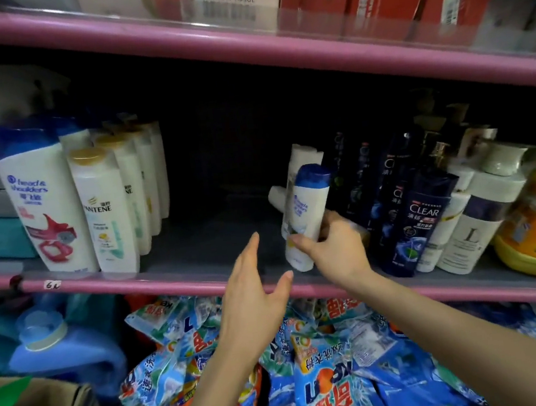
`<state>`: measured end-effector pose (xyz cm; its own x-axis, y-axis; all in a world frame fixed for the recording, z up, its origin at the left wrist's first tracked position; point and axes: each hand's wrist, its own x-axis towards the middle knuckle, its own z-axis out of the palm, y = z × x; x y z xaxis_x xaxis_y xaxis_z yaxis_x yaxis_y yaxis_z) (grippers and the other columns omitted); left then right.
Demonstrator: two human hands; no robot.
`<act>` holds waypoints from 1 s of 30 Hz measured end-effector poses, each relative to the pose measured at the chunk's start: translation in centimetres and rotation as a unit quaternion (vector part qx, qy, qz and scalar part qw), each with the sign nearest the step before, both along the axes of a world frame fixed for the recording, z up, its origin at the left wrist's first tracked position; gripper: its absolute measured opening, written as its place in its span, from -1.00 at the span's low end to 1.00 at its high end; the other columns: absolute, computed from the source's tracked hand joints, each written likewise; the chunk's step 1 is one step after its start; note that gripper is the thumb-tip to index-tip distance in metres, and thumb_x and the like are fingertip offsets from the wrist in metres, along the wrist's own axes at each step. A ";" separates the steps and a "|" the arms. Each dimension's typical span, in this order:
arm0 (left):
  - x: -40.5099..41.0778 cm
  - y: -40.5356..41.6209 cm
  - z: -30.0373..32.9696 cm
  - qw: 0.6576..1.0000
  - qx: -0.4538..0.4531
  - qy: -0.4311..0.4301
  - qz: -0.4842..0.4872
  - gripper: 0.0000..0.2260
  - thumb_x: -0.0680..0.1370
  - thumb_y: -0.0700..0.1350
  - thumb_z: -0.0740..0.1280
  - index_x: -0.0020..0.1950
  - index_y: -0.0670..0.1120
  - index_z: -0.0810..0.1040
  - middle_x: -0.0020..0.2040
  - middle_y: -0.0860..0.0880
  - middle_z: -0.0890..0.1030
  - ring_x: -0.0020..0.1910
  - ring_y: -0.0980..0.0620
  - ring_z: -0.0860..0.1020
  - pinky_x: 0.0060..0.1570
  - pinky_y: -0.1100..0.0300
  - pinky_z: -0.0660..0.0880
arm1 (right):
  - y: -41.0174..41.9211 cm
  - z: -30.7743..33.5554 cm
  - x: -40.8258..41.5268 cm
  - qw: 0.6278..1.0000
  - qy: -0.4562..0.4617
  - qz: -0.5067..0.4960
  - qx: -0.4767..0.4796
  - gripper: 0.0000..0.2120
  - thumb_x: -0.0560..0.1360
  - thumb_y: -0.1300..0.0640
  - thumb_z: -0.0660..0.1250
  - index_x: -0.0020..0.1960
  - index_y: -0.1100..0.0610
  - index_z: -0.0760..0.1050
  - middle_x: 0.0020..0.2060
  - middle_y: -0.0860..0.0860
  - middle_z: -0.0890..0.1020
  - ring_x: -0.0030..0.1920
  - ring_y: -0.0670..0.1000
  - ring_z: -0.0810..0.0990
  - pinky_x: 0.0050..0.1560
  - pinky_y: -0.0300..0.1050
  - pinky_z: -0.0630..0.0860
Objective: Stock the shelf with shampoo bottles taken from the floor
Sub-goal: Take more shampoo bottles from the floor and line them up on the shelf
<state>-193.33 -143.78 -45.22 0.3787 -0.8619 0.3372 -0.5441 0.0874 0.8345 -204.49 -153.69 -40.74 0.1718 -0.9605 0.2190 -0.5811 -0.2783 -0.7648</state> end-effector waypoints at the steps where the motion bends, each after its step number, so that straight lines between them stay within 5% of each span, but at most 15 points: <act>1: 0.0 -0.4 0.0 1.000 0.008 -0.010 -0.006 -0.30 0.52 0.04 0.35 0.55 0.08 0.03 0.52 0.10 0.20 0.44 0.16 0.22 0.31 0.26 0.18 | 0.3 -0.1 0.5 1.000 -0.006 0.030 0.005 -0.57 0.40 -0.02 0.46 0.18 0.11 0.45 0.01 0.02 0.65 0.00 0.02 0.63 0.01 0.00 0.59; 3: 0.1 -1.2 0.2 1.000 0.017 -0.019 -0.004 -0.27 0.51 0.03 0.35 0.55 0.07 0.01 0.51 0.06 0.23 0.43 0.07 0.30 0.35 0.16 0.27 | 0.6 -0.1 1.2 0.995 -0.007 0.093 0.034 -0.61 0.40 0.04 0.47 0.17 0.09 0.48 -0.01 -0.03 0.66 -0.02 -0.05 0.64 -0.02 -0.13 0.60; 5: 0.0 -2.0 0.5 0.999 0.016 -0.032 0.011 -0.27 0.47 0.00 0.37 0.54 0.05 0.04 0.43 0.02 0.35 0.31 -0.02 0.43 0.21 -0.02 0.47 | 0.5 -0.2 1.0 0.991 0.048 0.120 0.046 -0.58 0.38 0.09 0.42 0.21 0.08 0.43 0.06 0.00 0.63 0.06 -0.02 0.61 0.07 -0.05 0.58; 10: -0.5 -4.2 1.6 0.988 0.077 -0.119 0.061 -0.14 0.44 0.11 0.42 0.53 0.00 -0.08 0.31 -0.12 0.42 0.20 -0.18 0.50 0.07 -0.09 0.50 | -2.4 0.5 -2.3 0.932 0.358 -0.013 -0.055 -0.40 0.45 0.05 0.30 0.41 0.17 0.19 0.29 0.22 0.37 0.29 0.27 0.36 0.24 0.09 0.37; 14: -0.8 -5.8 2.2 0.986 0.109 -0.081 0.096 -0.34 0.48 -0.01 0.40 0.45 -0.09 0.11 0.20 -0.17 0.52 0.13 -0.22 0.53 0.00 -0.06 0.48 | -4.1 -0.2 -3.1 0.905 0.426 0.000 -0.010 -0.35 0.51 -0.10 0.27 0.43 0.18 0.10 0.28 0.27 0.34 0.30 0.28 0.32 0.19 0.08 0.38; 18: -0.9 -6.7 2.2 0.987 0.104 -0.068 0.105 -0.56 0.50 -0.09 0.38 0.26 -0.14 0.25 0.12 -0.21 0.55 0.05 -0.24 0.56 -0.10 -0.01 0.48 | -4.6 0.5 -2.7 0.906 0.423 -0.013 -0.017 -0.43 0.46 -0.19 0.23 0.26 0.22 0.32 0.15 0.21 0.49 0.13 0.23 0.51 -0.08 -0.08 0.41; 20: -1.0 -7.1 2.2 0.984 0.110 -0.088 0.106 -0.59 0.52 -0.08 0.37 0.24 -0.16 0.25 0.12 -0.22 0.55 0.05 -0.26 0.56 -0.14 0.00 0.46 | -4.3 1.6 -2.8 0.927 0.373 -0.023 0.016 -0.47 0.47 -0.23 0.18 0.15 0.22 0.42 0.01 0.18 0.56 0.00 0.19 0.57 -0.19 -0.15 0.38; 23: -0.9 -7.3 2.1 0.974 0.140 -0.146 0.100 -0.62 0.57 0.02 0.29 0.20 -0.19 0.25 0.06 -0.22 0.57 0.01 -0.26 0.57 -0.24 0.03 0.40 | -3.1 4.2 -3.6 0.981 0.096 -0.038 0.164 -0.60 0.50 -0.16 0.22 -0.17 0.21 0.44 -0.39 0.12 0.59 -0.45 0.06 0.59 -0.50 -0.25 0.42; 26: -0.9 -6.7 2.3 0.964 0.184 -0.175 0.084 -0.53 0.60 0.07 0.20 0.33 -0.24 0.22 0.17 -0.23 0.52 0.09 -0.24 0.54 -0.16 -0.02 0.43 | -1.5 7.2 -5.7 0.929 -0.152 -0.043 0.334 -0.79 0.53 -0.02 0.25 -0.10 0.12 0.37 -0.13 0.18 0.55 -0.30 0.14 0.62 -0.59 -0.23 0.46; 30: -2.5 -3.3 2.0 0.967 0.077 -0.233 0.075 -0.31 0.60 0.05 0.20 0.54 -0.20 -0.09 0.52 -0.18 0.09 0.45 -0.13 0.21 0.26 0.04 0.39 | 1.9 9.5 -9.0 0.860 -0.258 -0.016 0.440 -0.73 0.51 0.03 0.24 0.10 0.20 0.38 -0.02 0.28 0.54 -0.40 0.19 0.64 -0.63 -0.33 0.38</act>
<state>-195.83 -147.11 -43.20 0.3413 -0.8628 0.3729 -0.8609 -0.1276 0.4926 -213.47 -151.78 -31.25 0.2397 -0.7956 -0.5564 -0.0975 0.5505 -0.8291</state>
